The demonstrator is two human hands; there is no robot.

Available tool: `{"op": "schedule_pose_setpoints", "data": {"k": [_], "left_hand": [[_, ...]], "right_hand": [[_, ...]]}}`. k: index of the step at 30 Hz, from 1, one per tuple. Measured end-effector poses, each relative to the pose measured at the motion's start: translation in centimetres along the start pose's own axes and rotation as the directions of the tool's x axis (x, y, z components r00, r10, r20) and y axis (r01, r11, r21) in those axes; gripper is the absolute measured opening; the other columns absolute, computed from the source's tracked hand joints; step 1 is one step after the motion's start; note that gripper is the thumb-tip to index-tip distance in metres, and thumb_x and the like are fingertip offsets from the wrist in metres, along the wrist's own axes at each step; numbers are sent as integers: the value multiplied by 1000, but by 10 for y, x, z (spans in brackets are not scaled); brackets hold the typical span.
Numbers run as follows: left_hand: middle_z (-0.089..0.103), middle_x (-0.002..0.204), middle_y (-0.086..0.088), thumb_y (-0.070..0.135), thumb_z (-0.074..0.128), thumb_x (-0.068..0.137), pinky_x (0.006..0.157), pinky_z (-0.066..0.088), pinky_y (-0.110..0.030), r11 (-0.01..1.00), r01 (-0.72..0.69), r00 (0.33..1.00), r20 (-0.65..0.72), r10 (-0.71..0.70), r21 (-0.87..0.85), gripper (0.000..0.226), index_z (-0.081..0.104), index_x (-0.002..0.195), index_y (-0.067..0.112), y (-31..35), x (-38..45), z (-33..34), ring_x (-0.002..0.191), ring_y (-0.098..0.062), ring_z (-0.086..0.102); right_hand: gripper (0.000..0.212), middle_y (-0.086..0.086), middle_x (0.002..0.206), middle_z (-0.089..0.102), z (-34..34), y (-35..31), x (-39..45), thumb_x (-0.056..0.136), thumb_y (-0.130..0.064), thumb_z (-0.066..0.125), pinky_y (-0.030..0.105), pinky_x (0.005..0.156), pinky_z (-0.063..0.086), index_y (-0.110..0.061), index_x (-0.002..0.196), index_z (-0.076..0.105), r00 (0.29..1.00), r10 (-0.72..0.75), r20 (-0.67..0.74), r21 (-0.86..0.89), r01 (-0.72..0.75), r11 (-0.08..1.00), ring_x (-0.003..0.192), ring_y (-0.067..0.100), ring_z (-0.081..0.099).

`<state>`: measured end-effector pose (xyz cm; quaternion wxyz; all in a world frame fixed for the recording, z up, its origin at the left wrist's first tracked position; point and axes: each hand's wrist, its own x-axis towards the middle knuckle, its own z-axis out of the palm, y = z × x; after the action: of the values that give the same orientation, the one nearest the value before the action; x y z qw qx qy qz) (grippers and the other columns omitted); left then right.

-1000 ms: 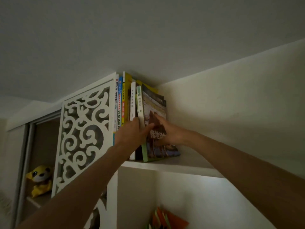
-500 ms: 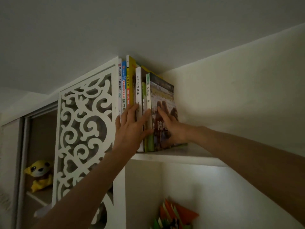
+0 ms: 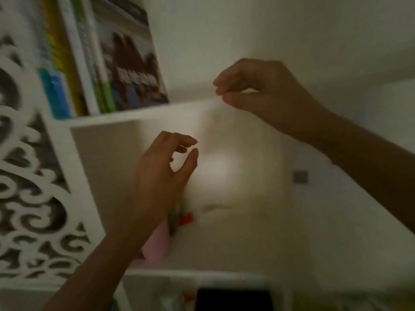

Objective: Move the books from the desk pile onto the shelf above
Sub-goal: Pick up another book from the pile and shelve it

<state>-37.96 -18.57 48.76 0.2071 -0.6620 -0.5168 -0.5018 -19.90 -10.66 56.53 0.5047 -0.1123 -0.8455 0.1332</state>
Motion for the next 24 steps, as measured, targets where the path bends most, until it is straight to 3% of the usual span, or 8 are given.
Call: {"op": "schedule_pose_setpoints", "data": {"k": [3, 6, 11, 15, 17, 20, 22, 24], "left_hand": [[58, 88, 22, 23, 60, 88, 67, 45, -9, 966, 126, 978, 189, -83, -227, 13, 56, 89, 36, 26, -52, 52, 82, 9, 57], [60, 86, 21, 24, 60, 88, 67, 44, -9, 920, 247, 902, 419, -104, -303, 7, 61, 89, 30, 52, -110, 114, 83, 4, 58], [57, 87, 9, 16, 57, 92, 72, 46, -12, 810, 531, 540, 836, -98, -248, 7, 59, 92, 22, 97, -206, 222, 81, -2, 57], [62, 100, 3, 18, 57, 92, 68, 41, -9, 765, 637, 332, 930, -157, -98, 13, 62, 104, 15, 121, -259, 307, 94, -12, 58], [62, 106, -1, 18, 57, 92, 72, 41, -16, 742, 670, 212, 949, -232, 31, 13, 62, 103, 13, 132, -285, 348, 96, -13, 57], [62, 106, -11, 17, 56, 93, 71, 48, -31, 485, 841, -24, 910, -413, 242, 9, 57, 84, 17, 152, -320, 397, 84, -19, 61], [58, 100, -9, 14, 56, 93, 63, 46, -28, 180, 921, -217, 838, -500, 345, 13, 54, 81, 17, 168, -337, 420, 73, -14, 58], [56, 95, -8, 10, 56, 93, 63, 44, -27, 10, 935, -295, 792, -535, 355, 8, 54, 85, 12, 181, -348, 441, 71, -14, 56]], "right_hand": [[19, -10, 98, 67, -26, 9, -83, 87, -11, 63, 12, 79, 48, -28, 97, 60, 982, 161, 99, -78, -154, 985, 91, 0, 62], [21, -12, 99, 65, -44, 48, -174, 86, -14, 64, 16, 77, 51, -30, 99, 60, 887, 420, 194, -218, -379, 899, 93, 0, 61], [20, -10, 97, 62, -92, 122, -334, 87, -14, 64, 15, 75, 50, -27, 102, 60, 598, 773, 212, -399, -669, 627, 91, 5, 60], [27, 4, 100, 65, -139, 183, -444, 84, -7, 67, 34, 86, 51, -19, 108, 62, 385, 914, 126, -429, -810, 400, 97, 24, 64], [35, 12, 109, 63, -162, 207, -484, 86, -4, 65, 31, 85, 49, -5, 120, 58, 291, 951, 103, -436, -846, 306, 103, 28, 61], [40, 6, 122, 54, -186, 241, -535, 90, -17, 62, 22, 85, 40, -8, 128, 52, 179, 978, 112, -519, -829, 211, 115, 23, 51], [57, 8, 141, 41, -195, 267, -570, 88, -32, 65, 33, 98, 38, -13, 137, 42, 191, 975, 116, -639, -737, 220, 129, 28, 39], [81, 12, 152, 23, -196, 287, -596, 83, -48, 65, 47, 109, 28, -15, 146, 26, 172, 970, 174, -746, -620, 244, 139, 34, 24]]}}
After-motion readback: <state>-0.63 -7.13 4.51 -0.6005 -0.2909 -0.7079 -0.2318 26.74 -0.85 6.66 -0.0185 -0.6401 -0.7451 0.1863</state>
